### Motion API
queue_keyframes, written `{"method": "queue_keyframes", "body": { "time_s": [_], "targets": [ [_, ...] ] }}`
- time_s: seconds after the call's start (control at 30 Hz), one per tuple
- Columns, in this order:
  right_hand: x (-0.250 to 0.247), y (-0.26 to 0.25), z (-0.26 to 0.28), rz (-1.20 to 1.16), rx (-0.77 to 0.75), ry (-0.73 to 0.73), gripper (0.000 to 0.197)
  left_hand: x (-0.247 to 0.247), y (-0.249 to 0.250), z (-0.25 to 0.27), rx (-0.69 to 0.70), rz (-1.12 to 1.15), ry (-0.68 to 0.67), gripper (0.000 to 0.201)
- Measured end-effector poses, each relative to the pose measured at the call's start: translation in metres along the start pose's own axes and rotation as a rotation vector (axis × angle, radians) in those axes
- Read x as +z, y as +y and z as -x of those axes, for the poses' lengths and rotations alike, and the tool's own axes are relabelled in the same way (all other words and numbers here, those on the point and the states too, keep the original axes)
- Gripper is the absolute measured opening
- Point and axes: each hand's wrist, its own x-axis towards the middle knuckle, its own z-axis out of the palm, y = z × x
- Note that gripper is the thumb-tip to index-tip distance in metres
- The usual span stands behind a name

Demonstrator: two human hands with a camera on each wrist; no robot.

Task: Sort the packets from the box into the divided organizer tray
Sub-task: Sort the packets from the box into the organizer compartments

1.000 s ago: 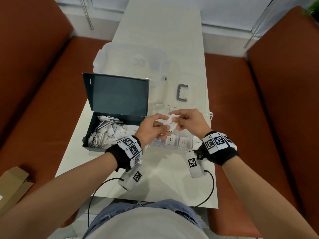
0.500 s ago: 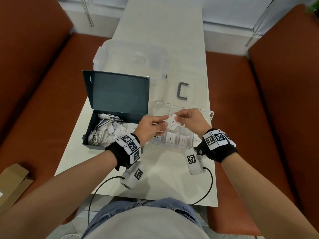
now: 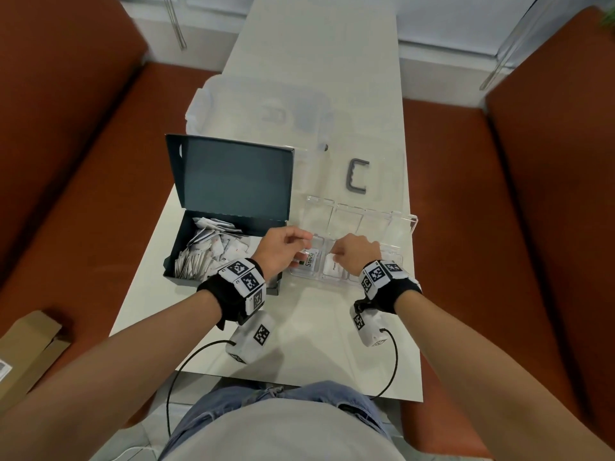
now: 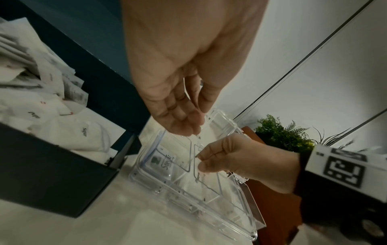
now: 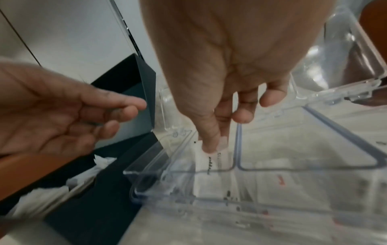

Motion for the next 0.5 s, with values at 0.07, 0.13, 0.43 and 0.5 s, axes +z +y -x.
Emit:
{"method": "queue_keyframes", "body": {
  "time_s": [0.07,0.13,0.43,0.5],
  "targets": [
    [0.007,0.001,-0.001,0.067,-0.025,0.029,0.025,0.0,0.0,0.001,-0.002,0.0,-0.003,0.019],
    [0.011,0.002,-0.002,0.117,-0.05,0.061,0.027,0.0,0.0,0.001,-0.003,-0.003,-0.004,0.019],
    [0.018,0.011,0.004,0.429,-0.092,0.089,0.047,-0.004,0.0,0.004,-0.009,0.013,-0.004,0.018],
    [0.02,0.01,0.003,0.449,-0.086,0.089,0.045,-0.005,0.0,0.004,-0.006,0.01,-0.005,0.017]
  ]
}}
